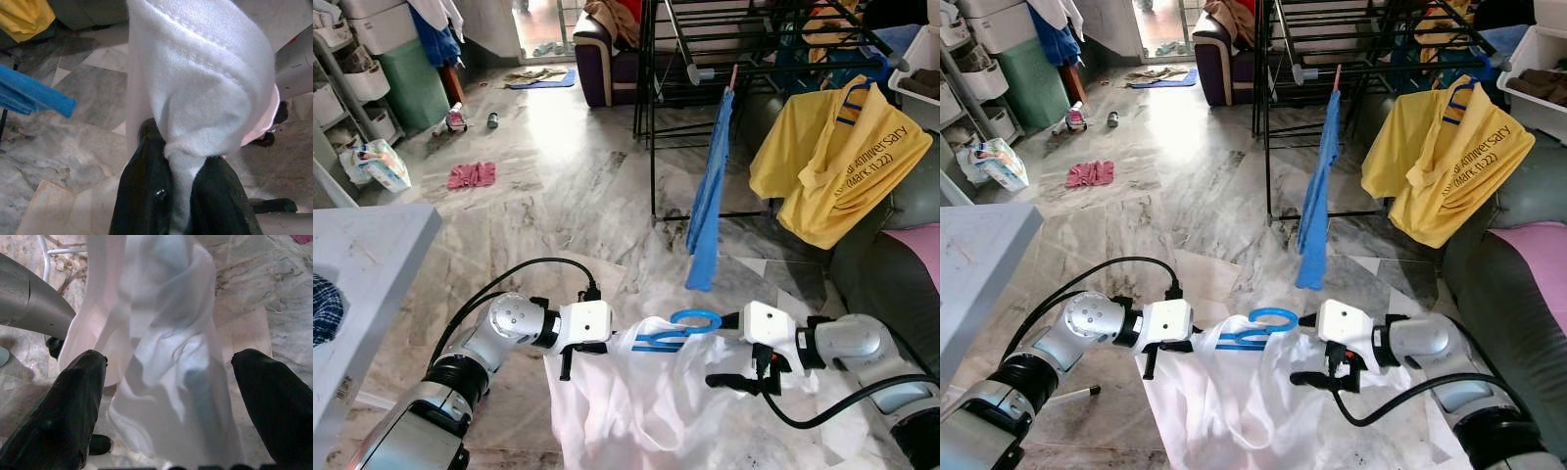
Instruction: Hang hanger
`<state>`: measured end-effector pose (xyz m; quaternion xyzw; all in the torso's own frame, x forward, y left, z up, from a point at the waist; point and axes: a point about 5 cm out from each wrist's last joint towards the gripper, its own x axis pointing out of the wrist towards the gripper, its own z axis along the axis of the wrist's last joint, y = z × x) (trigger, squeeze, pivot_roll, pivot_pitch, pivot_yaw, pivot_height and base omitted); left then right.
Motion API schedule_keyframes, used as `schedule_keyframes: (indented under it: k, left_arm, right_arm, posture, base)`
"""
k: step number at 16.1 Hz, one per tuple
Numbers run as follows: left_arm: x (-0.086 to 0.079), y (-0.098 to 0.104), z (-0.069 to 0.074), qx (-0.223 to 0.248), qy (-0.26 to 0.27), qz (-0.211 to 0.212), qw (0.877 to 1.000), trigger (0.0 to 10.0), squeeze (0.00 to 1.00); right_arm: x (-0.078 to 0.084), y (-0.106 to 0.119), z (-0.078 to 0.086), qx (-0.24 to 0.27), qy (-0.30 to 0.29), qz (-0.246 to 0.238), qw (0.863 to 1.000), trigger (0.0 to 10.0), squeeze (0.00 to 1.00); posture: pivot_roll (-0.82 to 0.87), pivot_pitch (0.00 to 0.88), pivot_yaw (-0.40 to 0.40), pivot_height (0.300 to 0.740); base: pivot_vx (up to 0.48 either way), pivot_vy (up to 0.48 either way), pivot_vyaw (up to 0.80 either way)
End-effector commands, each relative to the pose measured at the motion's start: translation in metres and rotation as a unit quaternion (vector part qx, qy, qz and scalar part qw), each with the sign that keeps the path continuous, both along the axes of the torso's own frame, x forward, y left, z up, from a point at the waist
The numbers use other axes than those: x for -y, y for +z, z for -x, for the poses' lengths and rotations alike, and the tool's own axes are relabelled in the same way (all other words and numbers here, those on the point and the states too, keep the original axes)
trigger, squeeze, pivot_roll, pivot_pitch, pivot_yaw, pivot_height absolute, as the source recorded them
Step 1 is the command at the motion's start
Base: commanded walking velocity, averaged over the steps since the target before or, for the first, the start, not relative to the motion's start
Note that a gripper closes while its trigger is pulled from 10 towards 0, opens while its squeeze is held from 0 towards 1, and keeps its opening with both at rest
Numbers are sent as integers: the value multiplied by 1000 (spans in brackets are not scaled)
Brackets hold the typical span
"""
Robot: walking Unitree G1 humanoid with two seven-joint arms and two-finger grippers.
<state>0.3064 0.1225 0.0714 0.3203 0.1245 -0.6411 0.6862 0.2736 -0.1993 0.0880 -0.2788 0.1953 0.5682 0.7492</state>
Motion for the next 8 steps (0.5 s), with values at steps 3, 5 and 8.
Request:
schedule_keyframes:
  k: [3, 5, 8]
  left_arm:
    - [-2, 15, -9, 27, 0, 11, 1000, 0, 0]
    - [-2, 15, -9, 25, -3, 10, 1000, 0, 0]
    - [-2, 14, -7, 20, -12, 12, 1000, 0, 0]
  right_arm:
    - [-5, 0, 1, -3, 10, -7, 1000, 0, 0]
    - [-4, 1, -1, 3, 5, -6, 1000, 0, 0]
    - [-1, 2, -8, 33, -7, 6, 999, 0, 0]
  posture:
    - [-10, 0, 71, 740]
    - [-9, 0, 71, 740]
    - [-7, 0, 71, 740]
  base:
    - [0, 0, 0]
    - [0, 0, 0]
    - [0, 0, 0]
